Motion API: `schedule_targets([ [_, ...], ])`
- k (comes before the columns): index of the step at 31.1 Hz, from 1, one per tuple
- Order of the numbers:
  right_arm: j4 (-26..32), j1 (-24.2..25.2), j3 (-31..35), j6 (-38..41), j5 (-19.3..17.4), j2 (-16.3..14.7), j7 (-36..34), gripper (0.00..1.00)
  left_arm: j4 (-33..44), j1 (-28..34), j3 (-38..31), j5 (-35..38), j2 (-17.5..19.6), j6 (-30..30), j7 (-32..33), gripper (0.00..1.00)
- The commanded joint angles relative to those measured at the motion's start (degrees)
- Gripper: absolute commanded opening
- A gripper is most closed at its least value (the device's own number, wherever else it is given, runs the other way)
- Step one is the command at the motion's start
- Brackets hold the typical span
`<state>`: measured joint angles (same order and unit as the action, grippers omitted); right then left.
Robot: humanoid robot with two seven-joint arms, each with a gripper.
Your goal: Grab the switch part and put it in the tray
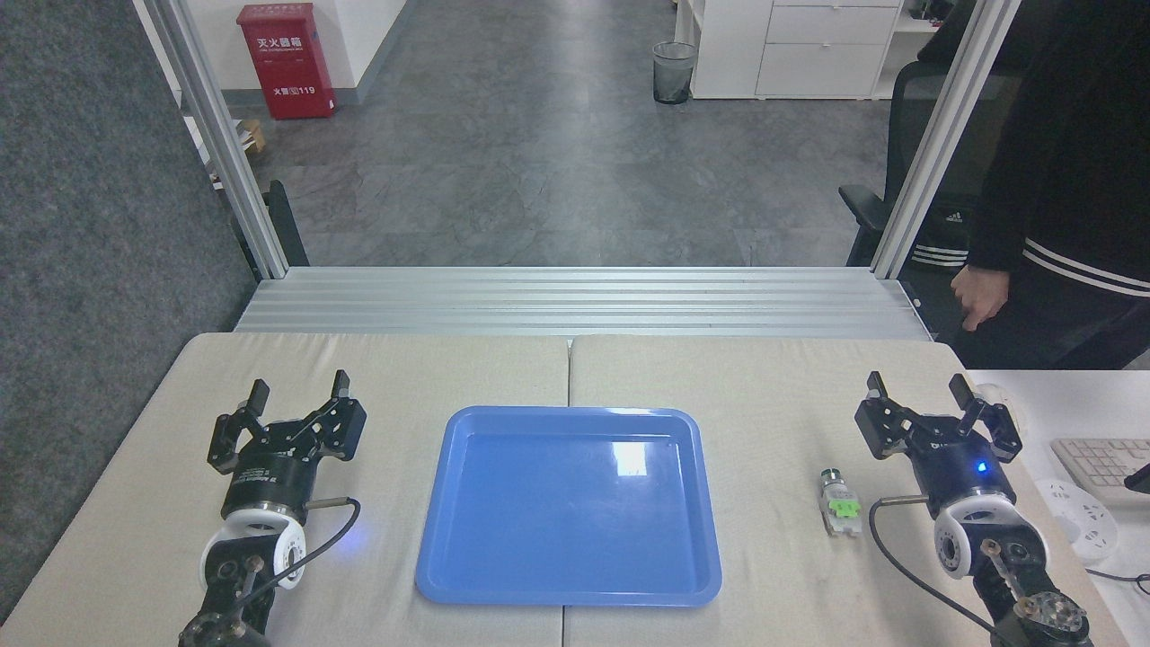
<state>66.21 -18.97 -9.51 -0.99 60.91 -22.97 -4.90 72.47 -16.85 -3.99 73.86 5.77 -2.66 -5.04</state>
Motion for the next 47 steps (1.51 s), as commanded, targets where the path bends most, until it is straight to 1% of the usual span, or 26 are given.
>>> schedule_targets([
  [1, 0.41, 0.08, -0.07, 0.02, 0.0, 0.03, -0.02, 0.97, 0.22, -0.02, 0.04, -0.03, -0.05, -0.06, 0.03, 1.0],
  [6, 0.5, 0.52, -0.34, 0.02, 0.0, 0.47, -0.02, 0.97, 0.22, 0.06, 0.04, -0.03, -0.05, -0.06, 0.03, 1.0],
  [8, 0.85, 1.92, -0.6, 0.11, 0.09, 1.17, -0.02, 0.97, 0.22, 0.06, 0.04, -0.03, -0.05, -0.06, 0.03, 1.0],
  [11, 2.87, 4.55, -3.49, 0.02, 0.44, 2.75, -0.1, 0.97, 0.22, 0.24, 0.04, -0.03, -0.05, -0.06, 0.03, 1.0],
  [14, 2.96, 5.61, -5.26, -0.33, 0.62, 4.25, -0.02, 0.97, 0.22, 0.41, 0.04, -0.03, -0.05, -0.06, 0.03, 1.0],
  [16, 2.96, 7.63, -5.78, -0.42, 0.71, 5.21, 0.16, 0.97, 0.22, 0.41, 0.04, -0.03, -0.05, -0.06, 0.03, 1.0],
  [19, 2.88, 9.39, -7.27, -0.51, 0.97, 5.83, 0.25, 0.97, 0.22, 0.41, 0.04, -0.03, -0.05, -0.06, 0.03, 1.0],
  [23, 0.16, 9.57, -8.95, -1.3, 1.41, 6.18, 0.95, 0.97, 0.22, 0.33, 0.04, 0.05, -0.05, -0.06, 0.03, 1.0],
  [27, -2.74, 9.57, -8.95, -1.47, 1.59, 6.27, 1.13, 0.97, 0.22, 0.41, 0.04, 0.05, -0.05, 0.03, 0.03, 1.0],
  [31, -3.71, 9.48, -8.95, -1.91, 1.59, 5.75, 1.13, 0.95, 0.22, 0.33, 0.04, -0.03, -0.05, 0.03, 0.03, 1.0],
  [35, -4.42, 9.57, -9.04, -2.35, 1.67, 5.74, 1.13, 0.92, 0.22, 0.33, 0.04, -0.03, -0.05, 0.03, 0.03, 1.0],
  [37, -4.42, 9.66, -9.13, -2.35, 1.93, 6.1, 1.21, 0.87, 0.22, 0.33, 0.04, -0.03, -0.05, 0.03, 0.12, 1.0],
  [39, -4.59, 10.01, -9.3, -2.44, 2.64, 6.27, 1.48, 0.84, 0.22, 0.33, 0.04, -0.03, -0.05, 0.03, 0.12, 1.0],
  [41, -4.6, 10.1, -9.65, -2.53, 2.99, 6.36, 1.57, 0.75, 0.22, 0.24, 0.04, -0.03, -0.05, 0.03, 0.12, 1.0],
  [42, -4.68, 10.1, -9.83, -2.7, 3.08, 6.36, 1.57, 0.69, 0.22, 0.24, 0.04, -0.03, -0.05, 0.03, 0.12, 1.0],
  [47, -4.6, 9.75, -9.92, -2.79, 3.52, 6.1, 1.92, 0.29, 0.22, 0.33, 0.04, -0.03, -0.05, 0.11, 0.12, 1.0],
])
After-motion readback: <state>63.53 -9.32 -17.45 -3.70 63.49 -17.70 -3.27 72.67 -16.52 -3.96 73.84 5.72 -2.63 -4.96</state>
